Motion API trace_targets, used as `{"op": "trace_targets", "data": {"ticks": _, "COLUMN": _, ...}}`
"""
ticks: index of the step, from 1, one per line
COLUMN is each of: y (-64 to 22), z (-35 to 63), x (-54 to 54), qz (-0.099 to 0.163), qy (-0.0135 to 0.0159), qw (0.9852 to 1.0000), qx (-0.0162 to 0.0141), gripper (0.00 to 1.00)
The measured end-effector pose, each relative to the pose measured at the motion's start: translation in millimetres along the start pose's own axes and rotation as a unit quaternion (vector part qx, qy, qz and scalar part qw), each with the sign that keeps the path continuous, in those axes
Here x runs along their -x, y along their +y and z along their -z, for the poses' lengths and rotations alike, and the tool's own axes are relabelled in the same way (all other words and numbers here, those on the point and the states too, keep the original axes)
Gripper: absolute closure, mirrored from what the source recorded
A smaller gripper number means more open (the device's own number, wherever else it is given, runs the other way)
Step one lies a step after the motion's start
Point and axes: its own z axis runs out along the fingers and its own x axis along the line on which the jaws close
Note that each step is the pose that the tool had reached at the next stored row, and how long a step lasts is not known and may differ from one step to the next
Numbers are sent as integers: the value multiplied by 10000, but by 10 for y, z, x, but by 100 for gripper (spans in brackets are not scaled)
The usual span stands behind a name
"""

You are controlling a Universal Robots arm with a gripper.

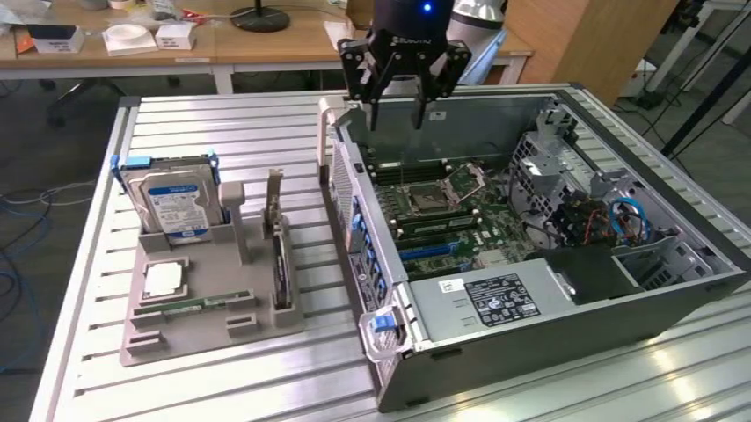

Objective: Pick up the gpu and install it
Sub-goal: 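Reach for the gpu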

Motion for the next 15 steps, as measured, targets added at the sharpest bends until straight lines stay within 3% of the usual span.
{"op": "trace_targets", "data": {"ticks": 15, "y": -22, "z": -7, "x": -289, "qz": -1, "qy": 0, "qw": 10000, "qx": 0, "gripper": 39}}
